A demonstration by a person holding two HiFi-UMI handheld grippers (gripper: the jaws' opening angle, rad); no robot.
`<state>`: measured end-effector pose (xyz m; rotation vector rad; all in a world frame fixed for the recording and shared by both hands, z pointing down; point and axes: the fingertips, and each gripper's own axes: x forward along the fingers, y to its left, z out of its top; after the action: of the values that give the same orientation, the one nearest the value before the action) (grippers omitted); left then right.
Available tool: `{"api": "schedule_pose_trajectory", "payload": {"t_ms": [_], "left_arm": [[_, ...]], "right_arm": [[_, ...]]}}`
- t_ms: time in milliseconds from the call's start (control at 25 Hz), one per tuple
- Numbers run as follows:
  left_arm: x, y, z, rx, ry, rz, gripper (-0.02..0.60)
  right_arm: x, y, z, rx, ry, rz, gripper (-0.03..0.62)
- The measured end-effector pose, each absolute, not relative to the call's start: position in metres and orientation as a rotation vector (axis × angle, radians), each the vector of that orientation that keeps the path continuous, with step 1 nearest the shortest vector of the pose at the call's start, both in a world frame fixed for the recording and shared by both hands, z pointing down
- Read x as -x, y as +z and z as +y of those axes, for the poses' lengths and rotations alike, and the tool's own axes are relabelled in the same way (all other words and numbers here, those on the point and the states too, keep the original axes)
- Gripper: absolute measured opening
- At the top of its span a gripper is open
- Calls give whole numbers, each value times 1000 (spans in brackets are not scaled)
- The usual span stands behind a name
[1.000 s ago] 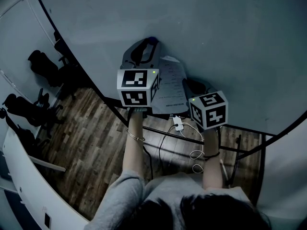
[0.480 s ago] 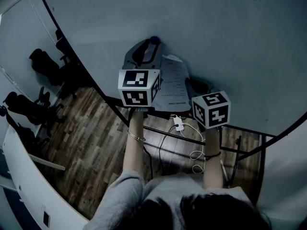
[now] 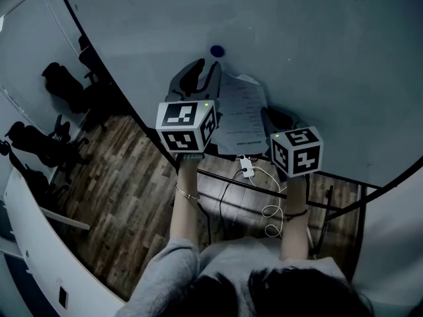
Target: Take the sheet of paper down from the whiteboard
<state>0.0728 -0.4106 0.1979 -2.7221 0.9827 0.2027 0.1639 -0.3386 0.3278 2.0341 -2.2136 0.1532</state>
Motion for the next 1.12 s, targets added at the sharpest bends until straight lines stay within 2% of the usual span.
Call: {"api": "schedule_pose_trajectory", "payload": {"t_ms": [440,600,800,1120], "left_arm": [[-36,212,-396,2794,219,1006,101],[-7,221,-385,2820,216,1014,58],[-2,237,-382,2868,175,1012,17],[-2,270,-381,2978,116,998,6]], "right_arm": [[-154,333,-328,-2050,164,-2197,0],[-134,331,-317,-2061,152,-2188,0],[-132,332,-317,-2069,152,-2192,0],[-134,336,-320,-2071,182,-2214,0]]}}
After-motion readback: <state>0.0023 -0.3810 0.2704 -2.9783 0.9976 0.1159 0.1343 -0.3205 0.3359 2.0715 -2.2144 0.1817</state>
